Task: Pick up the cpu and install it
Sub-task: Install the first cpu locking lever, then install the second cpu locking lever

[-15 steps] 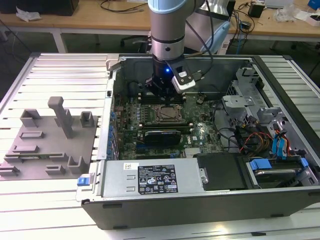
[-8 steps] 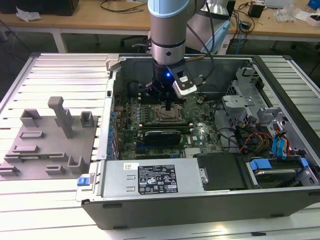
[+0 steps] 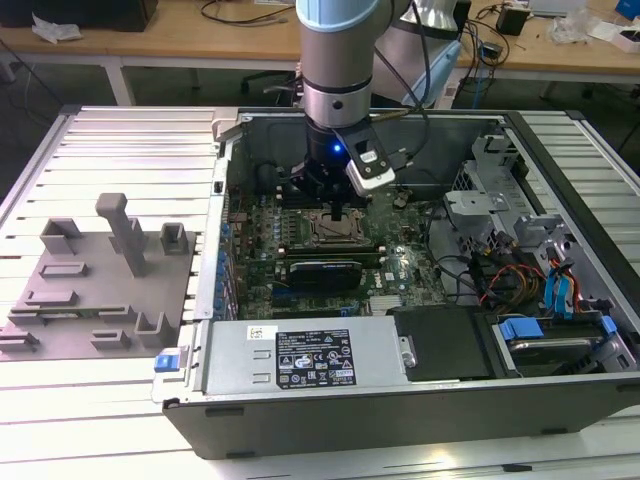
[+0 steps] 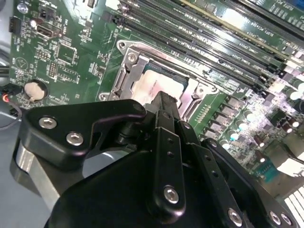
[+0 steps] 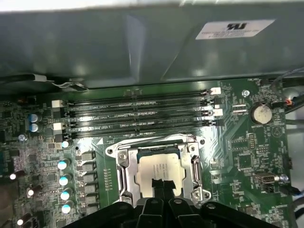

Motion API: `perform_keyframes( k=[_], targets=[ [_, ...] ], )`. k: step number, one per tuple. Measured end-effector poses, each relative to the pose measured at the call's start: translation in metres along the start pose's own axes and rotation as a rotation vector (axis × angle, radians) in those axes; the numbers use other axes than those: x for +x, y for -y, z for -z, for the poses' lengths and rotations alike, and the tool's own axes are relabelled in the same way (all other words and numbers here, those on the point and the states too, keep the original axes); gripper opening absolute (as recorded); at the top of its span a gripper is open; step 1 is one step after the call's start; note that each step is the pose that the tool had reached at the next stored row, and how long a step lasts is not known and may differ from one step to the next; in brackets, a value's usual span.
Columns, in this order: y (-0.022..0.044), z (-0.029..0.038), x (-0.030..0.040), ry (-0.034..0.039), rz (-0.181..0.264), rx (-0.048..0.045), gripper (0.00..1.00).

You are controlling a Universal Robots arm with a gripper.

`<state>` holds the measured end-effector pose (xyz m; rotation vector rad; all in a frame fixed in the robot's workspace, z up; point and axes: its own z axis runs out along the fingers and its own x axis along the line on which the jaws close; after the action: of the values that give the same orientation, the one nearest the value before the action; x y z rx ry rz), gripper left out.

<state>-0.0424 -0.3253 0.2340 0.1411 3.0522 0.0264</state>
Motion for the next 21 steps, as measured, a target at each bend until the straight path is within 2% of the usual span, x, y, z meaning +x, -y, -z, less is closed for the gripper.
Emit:
perform_keyframes(
  k=[4, 5, 17, 21],
  targets=[
    [-0.0002, 0.0111, -0.0010, 0.0001, 0.000, 0.0003, 0.11],
    [-0.0003, 0.0118, -0.0010, 0.0001, 0.000, 0.0005, 0.11],
    [-0.0003, 0.0130, -0.0011, 0.0001, 0.000, 0.0004, 0.11],
    [0.0023, 0.0130, -0.0013, 0.0000, 0.000, 0.0004, 0.11]
  ],
)
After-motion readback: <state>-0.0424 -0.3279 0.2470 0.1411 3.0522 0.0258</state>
